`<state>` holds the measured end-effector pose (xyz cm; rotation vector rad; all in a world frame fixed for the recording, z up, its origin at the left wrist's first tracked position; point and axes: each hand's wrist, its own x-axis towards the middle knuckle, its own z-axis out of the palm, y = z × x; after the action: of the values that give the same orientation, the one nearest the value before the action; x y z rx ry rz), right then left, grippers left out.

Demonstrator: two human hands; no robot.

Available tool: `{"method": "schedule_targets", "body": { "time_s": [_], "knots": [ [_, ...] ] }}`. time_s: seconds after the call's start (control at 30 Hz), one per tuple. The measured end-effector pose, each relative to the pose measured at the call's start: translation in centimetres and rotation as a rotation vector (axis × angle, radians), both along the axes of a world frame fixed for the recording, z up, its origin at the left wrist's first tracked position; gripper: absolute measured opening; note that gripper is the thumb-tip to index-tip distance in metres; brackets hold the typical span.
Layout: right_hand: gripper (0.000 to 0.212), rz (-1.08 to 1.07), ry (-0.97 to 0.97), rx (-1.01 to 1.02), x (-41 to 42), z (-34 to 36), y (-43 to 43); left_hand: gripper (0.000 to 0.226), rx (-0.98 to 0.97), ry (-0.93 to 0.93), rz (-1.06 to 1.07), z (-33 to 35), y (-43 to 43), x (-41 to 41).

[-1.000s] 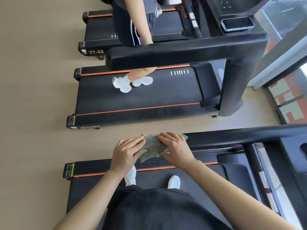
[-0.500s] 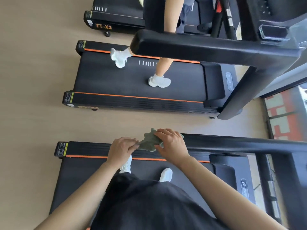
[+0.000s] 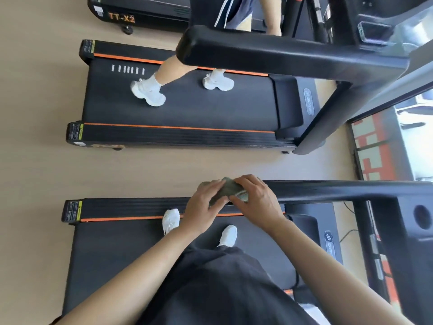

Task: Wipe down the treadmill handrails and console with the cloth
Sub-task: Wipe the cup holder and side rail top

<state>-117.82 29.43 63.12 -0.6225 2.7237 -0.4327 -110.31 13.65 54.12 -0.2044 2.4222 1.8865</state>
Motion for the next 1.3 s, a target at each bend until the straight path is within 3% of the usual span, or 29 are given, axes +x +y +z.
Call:
{"method": "schedule_targets", "body": {
  "time_s": [0.17, 0.4, 0.7, 0.8, 0.93, 1.07, 1.3],
  "knots": [
    [0.025, -0.223, 0.023, -0.038, 0.3, 0.5, 2.1, 0.05, -0.136, 0.033, -0.109, 1.2, 0.4, -2.6],
    [0.029, -0.281, 0.009, 0.007, 0.3, 0.2, 0.6, 0.057, -0.159, -0.023, -0.128, 1.1, -1.0, -2.7],
    [0.034, -0.105, -0.188, 0.065, -2.2, 0.4, -0.9, 0.041, 0.033, -0.23, 0.116, 1.2, -2.3, -2.5],
    [0.037, -0.015, -0.327, 0.131, -4.5, 0.4, -0.9, 0.038, 0.038, -0.315, 0.093, 1.7, -2.3, -3.0],
    [0.037, 0.129, -0.485, 0.22, -7.4, -0.1, -1.2, 0.012, 0.091, -0.427, 0.047, 2.2, -2.6, -4.1],
    [0.03, 0.228, -0.693, 0.188, -10.2, -0.1, -0.9, 0.015, 0.159, -0.593, -0.002, 3.3, -2.9, -5.6],
    [0.04, 0.324, -0.851, 0.198, -13.4, -0.7, 0.6, 0.017, 0.08, -0.759, -0.152, 3.9, -2.4, -8.4]
  ]
}}
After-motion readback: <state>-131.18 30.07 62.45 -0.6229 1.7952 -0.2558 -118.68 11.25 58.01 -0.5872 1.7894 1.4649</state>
